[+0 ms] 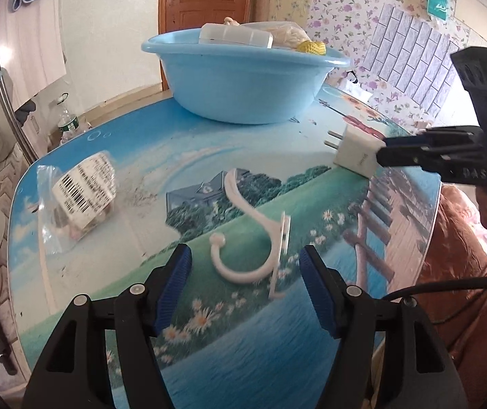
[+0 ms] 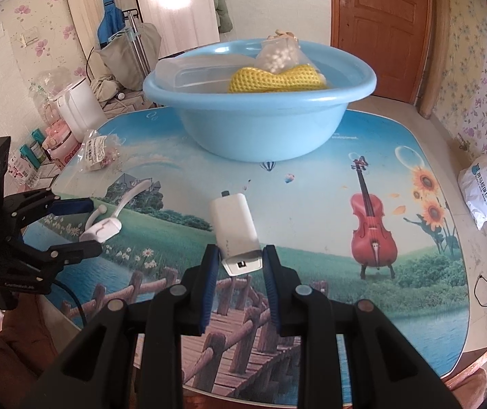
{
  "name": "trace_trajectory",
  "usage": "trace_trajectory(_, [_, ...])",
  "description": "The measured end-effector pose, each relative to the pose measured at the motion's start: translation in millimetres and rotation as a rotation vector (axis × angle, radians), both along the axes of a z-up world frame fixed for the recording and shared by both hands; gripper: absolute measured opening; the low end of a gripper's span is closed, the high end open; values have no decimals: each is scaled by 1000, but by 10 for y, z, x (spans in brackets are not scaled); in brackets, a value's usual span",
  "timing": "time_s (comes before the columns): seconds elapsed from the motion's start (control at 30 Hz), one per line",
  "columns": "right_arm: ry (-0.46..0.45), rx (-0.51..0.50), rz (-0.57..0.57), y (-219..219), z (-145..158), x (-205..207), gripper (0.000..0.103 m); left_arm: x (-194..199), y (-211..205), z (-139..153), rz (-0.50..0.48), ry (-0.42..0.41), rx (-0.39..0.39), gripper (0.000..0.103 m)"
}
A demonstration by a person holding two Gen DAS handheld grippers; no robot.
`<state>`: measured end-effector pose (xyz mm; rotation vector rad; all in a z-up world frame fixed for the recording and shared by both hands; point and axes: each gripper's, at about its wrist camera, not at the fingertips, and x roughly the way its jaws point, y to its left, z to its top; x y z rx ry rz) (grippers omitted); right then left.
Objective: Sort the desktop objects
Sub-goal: 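Grasp the white plastic hook with the left tool while the right tool holds the charger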
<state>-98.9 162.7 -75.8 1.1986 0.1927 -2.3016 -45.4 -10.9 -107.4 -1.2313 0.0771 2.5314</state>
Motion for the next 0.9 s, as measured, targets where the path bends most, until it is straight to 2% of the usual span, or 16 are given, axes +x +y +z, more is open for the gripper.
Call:
trace_trajectory(0.07, [-6, 1, -6, 29, -12, 0, 26, -32, 39, 4, 0, 8, -19, 48])
trace_trajectory(0.3, [-14, 3, -17, 24, -24, -55, 27, -102, 37, 5, -5, 9, -3, 48])
trace_trajectory(0.43, [-23, 19, -14, -34, -58, -102, 36, -109, 6, -1, -2, 18, 18, 47])
trace_trajectory(0.77, [-59, 52, -28, -128, -194, -242, 36, -217, -42, -10, 3, 23, 37, 47])
trace_trajectory(0.9, [-40, 54, -11, -154, -149, -244, 29, -241, -40, -2, 2, 6, 36, 47])
